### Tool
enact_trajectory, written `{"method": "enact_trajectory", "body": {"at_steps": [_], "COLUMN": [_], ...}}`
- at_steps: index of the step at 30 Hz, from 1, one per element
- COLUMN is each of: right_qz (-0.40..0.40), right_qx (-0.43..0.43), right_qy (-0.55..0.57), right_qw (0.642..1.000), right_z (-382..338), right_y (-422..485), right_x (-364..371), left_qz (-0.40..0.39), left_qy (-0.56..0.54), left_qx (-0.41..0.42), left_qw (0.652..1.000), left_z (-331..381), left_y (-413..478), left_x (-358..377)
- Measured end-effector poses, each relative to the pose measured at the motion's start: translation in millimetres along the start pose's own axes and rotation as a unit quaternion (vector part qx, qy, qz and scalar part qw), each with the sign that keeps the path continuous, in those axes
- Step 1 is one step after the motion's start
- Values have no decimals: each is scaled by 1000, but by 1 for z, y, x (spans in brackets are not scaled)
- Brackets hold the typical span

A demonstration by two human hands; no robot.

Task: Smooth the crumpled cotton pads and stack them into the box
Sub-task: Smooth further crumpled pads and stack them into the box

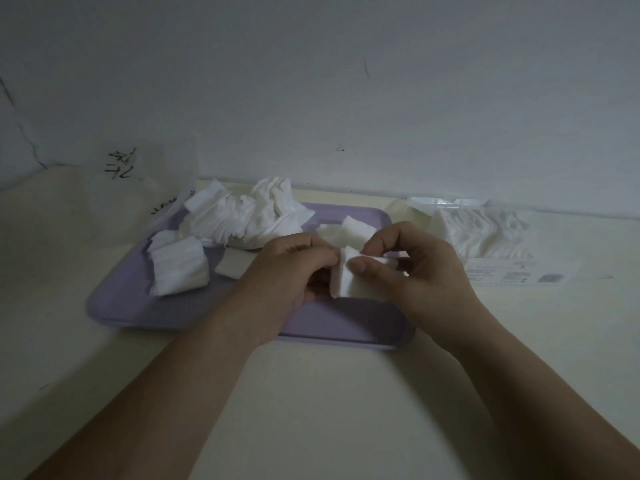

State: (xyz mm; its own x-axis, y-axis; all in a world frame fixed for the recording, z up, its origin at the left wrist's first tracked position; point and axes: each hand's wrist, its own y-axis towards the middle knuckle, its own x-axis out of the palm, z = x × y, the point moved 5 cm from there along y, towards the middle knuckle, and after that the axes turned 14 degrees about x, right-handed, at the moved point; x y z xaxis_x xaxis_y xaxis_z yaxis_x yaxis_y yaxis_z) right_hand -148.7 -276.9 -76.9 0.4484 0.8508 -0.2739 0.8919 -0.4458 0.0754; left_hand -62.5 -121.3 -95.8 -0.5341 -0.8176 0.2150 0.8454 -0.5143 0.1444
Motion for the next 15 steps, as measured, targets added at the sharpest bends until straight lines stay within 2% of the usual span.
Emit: {"method": "enact_trajectory", "body": {"at_steps": [7, 9, 13, 15], "right_qz": [-15, 5, -14, 0], "right_qx": [1, -11, -9, -22], "right_qy": [-21, -57, -105, -155], "right_qw": [1000, 998, 994, 988], "right_z": [2, 1, 2, 4], "right_y": [1, 1, 1, 2], "right_x": [3, 3, 3, 3], "left_qz": [-45, -61, -55, -55], "left_qy": [-33, -2, 90, 129], "left_qx": [3, 21, 100, 141], "left_qw": [998, 998, 989, 980], "left_z": [-1, 2, 5, 5], "left_y": [2, 2, 6, 8], "left_x": [-2, -4, -9, -11]}}
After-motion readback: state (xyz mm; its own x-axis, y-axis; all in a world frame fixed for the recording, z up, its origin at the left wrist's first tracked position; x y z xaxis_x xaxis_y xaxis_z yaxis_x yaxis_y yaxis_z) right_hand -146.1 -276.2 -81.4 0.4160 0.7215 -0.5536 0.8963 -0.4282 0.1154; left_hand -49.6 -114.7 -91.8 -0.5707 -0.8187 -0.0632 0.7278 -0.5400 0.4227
